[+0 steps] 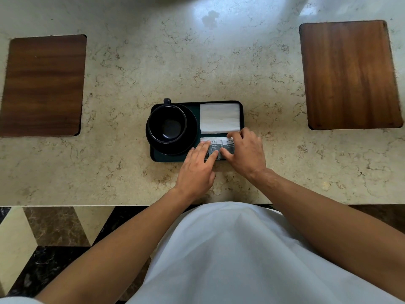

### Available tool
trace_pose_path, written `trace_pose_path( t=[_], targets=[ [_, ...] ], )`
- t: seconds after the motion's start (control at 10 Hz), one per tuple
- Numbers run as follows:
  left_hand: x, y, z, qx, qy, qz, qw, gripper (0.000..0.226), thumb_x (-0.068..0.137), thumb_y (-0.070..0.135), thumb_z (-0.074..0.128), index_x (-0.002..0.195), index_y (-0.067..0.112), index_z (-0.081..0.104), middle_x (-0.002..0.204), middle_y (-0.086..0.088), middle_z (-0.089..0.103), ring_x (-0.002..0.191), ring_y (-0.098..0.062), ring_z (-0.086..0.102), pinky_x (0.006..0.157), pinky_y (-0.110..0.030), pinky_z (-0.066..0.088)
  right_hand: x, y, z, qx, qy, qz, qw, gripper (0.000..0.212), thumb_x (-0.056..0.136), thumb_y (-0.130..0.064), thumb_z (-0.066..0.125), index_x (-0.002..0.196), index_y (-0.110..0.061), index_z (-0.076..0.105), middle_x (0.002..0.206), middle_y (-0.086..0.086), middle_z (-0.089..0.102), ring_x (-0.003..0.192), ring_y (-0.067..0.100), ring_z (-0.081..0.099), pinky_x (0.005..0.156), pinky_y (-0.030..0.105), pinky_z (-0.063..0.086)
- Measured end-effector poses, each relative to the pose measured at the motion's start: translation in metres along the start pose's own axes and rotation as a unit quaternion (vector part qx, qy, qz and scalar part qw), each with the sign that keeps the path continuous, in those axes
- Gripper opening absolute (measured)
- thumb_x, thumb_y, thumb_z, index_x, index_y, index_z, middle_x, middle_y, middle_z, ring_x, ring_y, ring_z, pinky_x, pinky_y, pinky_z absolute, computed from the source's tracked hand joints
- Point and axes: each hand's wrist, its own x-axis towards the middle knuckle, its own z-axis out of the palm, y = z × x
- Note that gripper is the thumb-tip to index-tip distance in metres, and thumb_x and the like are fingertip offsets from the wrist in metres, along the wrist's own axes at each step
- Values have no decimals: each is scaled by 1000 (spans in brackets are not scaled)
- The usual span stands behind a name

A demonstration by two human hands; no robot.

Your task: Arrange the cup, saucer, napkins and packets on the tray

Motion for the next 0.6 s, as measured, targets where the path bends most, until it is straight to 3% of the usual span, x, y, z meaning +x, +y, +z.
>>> trace_pose_path(
  t=[0.3, 0.6],
  targets=[
    [2, 2, -1, 0, 9, -2, 1000, 58, 93, 16, 57, 149, 11, 45, 160, -19, 31, 151, -31, 23, 125, -47, 19, -1, 0, -2, 5, 0, -4, 1000, 46, 90, -48, 68, 125, -18, 62, 116, 8, 58, 105, 25, 53, 93, 40, 39],
    [0, 3, 3, -3, 73, -8, 997, 58, 86, 10, 63, 142, 7, 51, 149, -24, 44, 141, -36, 40, 120, -47, 30, 0, 4, -6, 12, 23, -5, 1000, 52, 91, -50, 66, 129, -16, 59, 116, 8, 58, 104, 25, 53, 91, 38, 41]
  ],
)
